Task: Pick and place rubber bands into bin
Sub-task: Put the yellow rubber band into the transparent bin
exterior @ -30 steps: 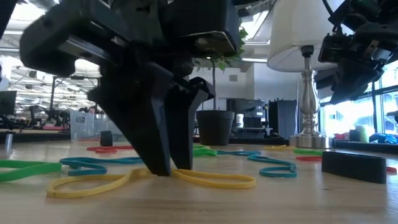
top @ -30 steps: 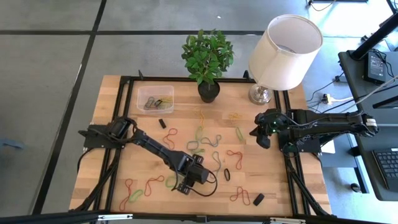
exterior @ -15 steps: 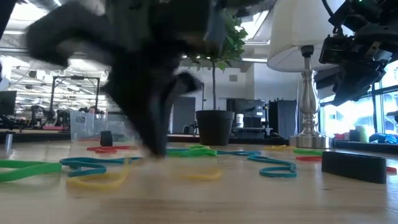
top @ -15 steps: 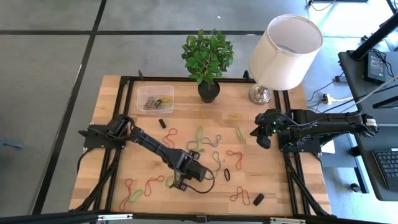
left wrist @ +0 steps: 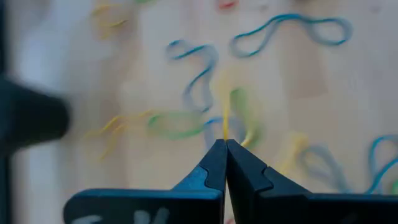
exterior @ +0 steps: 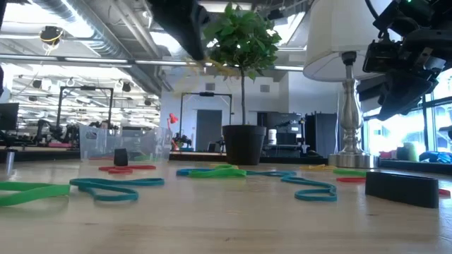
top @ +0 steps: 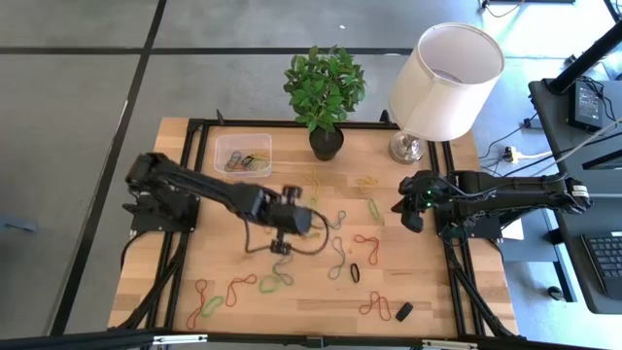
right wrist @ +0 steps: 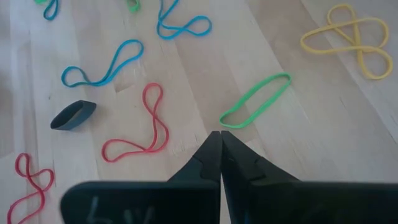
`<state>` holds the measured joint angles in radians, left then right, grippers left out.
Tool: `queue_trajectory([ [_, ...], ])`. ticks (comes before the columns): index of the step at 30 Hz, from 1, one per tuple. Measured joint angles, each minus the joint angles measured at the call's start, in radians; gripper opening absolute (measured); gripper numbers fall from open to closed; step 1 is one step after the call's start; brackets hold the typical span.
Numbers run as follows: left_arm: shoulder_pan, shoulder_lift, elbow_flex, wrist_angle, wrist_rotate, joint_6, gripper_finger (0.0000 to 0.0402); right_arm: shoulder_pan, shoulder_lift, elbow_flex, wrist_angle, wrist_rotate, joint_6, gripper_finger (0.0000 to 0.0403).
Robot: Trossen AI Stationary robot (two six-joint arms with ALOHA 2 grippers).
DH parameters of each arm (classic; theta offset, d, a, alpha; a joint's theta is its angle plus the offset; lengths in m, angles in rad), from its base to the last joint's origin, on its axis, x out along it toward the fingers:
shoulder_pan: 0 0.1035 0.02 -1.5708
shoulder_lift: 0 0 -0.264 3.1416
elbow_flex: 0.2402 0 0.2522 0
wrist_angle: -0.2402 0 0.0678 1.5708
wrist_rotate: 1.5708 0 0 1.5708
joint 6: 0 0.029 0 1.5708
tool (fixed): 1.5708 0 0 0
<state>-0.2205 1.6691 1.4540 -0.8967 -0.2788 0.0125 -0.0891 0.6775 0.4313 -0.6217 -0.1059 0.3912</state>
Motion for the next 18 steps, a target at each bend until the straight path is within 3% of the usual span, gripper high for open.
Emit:
queue_trajectory([
  [8,0.188,-0.145,-0.009,-0.251,-0.044,0.075,0.0001,-0.001,0.0,0.0,0.002,0.011,0.022,0.0006],
  [18,0.568,-0.295,-0.286,-0.188,0.019,0.3,0.0001,-0.001,0.0,0.0,0.003,0.036,0.135,0.0006],
])
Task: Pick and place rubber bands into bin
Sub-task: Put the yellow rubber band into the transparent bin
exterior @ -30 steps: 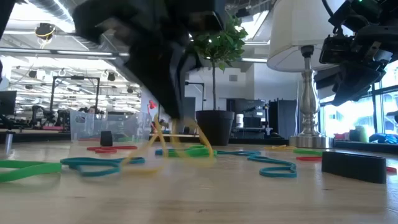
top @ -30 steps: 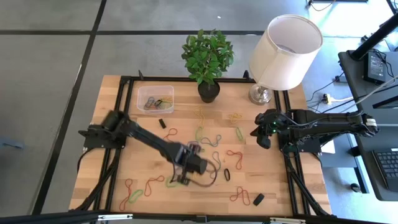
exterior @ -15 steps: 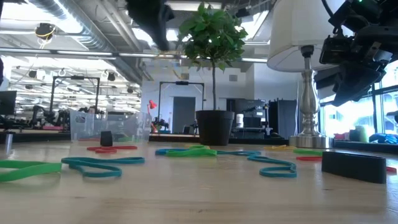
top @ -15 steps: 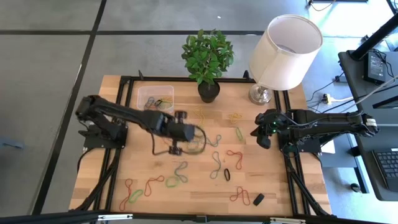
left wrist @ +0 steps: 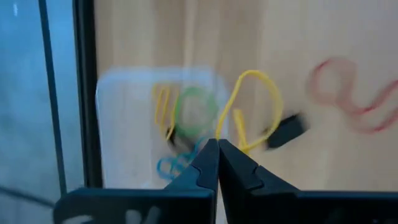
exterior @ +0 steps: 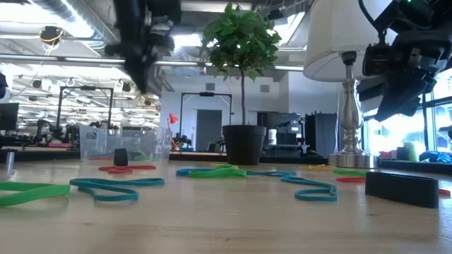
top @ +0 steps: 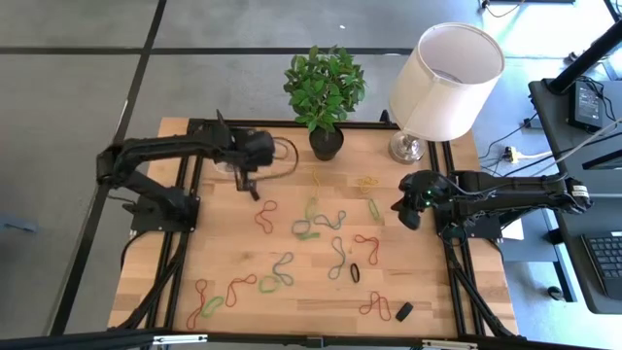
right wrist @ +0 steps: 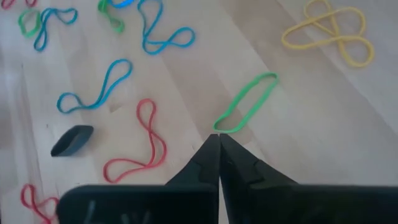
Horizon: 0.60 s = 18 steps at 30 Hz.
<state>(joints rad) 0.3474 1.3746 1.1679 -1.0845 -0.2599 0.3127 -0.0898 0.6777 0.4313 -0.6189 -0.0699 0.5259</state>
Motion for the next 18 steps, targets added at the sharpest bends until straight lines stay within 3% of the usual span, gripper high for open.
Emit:
queue_trajectory([
  [4,0.168,-0.029,-0.146,0.116,0.076,0.096,0.0001,0.0,0.0,0.0,0.0,0.002,0.069,0.0006],
  [8,0.31,-0.03,-0.236,0.266,0.087,0.154,0.0001,0.0,0.0,0.0,0.0,0.049,0.148,0.0006],
  [15,0.48,-0.03,-0.274,0.434,0.135,0.305,0.0001,0.0,0.0,0.0,0.01,0.126,0.255,0.0006],
  [18,0.536,-0.026,-0.274,0.459,0.205,0.373,0.0001,0.0,0.0,0.0,0.009,0.154,0.301,0.0006],
])
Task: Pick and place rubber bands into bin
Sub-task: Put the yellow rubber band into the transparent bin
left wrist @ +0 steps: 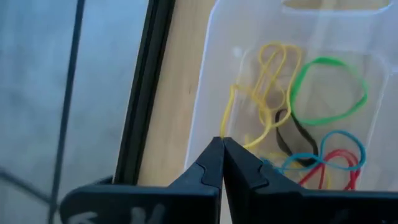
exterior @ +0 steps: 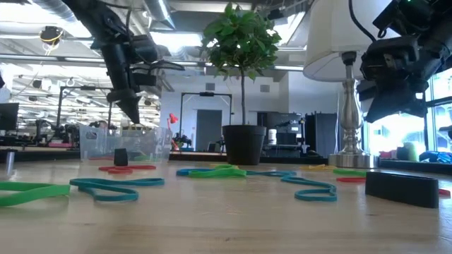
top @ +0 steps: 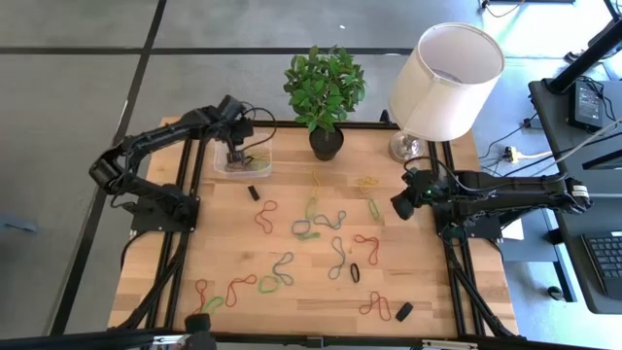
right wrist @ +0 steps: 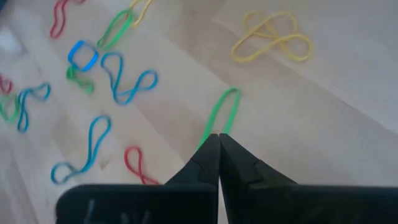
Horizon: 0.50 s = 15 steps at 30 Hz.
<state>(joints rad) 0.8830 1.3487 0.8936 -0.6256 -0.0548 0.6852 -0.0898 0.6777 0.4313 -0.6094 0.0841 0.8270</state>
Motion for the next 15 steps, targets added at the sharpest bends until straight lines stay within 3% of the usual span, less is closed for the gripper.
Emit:
queue_trajectory([
  [3,0.034,0.029,0.0,0.007,0.085,0.041,0.0001,0.0,0.0,0.0,0.0,0.022,0.046,0.0006],
  [6,0.037,0.07,0.0,0.007,0.098,0.081,0.0001,0.0,0.0,0.0,0.001,0.03,0.085,0.0006],
  [11,0.034,0.124,0.0,0.028,0.008,0.101,0.0005,0.0,0.0,0.0,0.008,0.031,0.137,0.0006],
  [15,0.035,0.131,0.0,0.024,-0.065,0.087,0.003,0.0,0.0,0.0,0.008,0.031,0.166,0.0006],
])
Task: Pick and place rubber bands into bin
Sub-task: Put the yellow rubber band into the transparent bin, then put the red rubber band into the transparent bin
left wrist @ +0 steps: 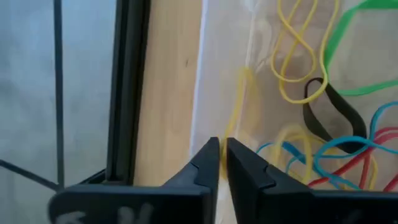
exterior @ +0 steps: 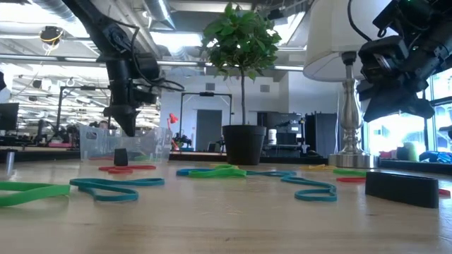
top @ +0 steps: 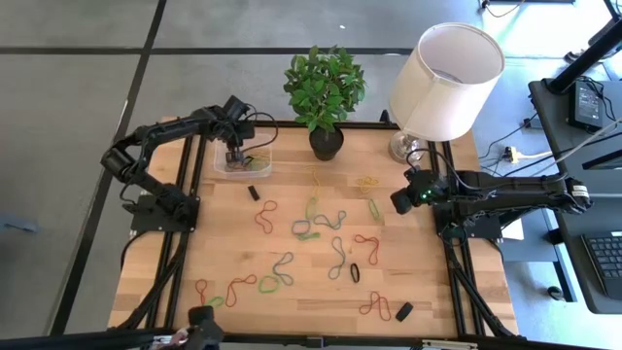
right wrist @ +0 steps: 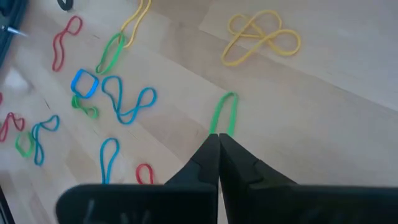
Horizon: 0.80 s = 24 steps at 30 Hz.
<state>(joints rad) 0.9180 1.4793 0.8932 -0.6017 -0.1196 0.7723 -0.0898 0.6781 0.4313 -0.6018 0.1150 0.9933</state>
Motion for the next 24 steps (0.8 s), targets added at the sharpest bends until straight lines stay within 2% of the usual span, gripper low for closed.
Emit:
queue_trajectory([
  [4,-0.001,-0.022,0.0,-0.001,-0.004,-0.016,0.0074,0.0,0.0,0.0,0.0,0.0,-0.002,0.0006],
  [9,-0.018,-0.092,0.0,-0.021,-0.026,-0.109,0.0125,0.0,0.0,0.0,-0.001,0.0,-0.016,0.0006],
  [14,-0.1,-0.235,0.001,-0.061,-0.047,-0.198,0.0134,0.0,0.0,0.0,-0.002,0.0,-0.077,0.0006],
  [19,-0.266,-0.382,0.002,-0.075,-0.089,-0.475,0.0114,0.0,0.0,0.0,-0.002,0.0,-0.165,0.0006],
  [24,-0.539,-0.431,0.002,-0.186,-0.169,-0.772,0.009,0.0,0.0,0.0,-0.002,-0.013,-0.227,0.0006],
])
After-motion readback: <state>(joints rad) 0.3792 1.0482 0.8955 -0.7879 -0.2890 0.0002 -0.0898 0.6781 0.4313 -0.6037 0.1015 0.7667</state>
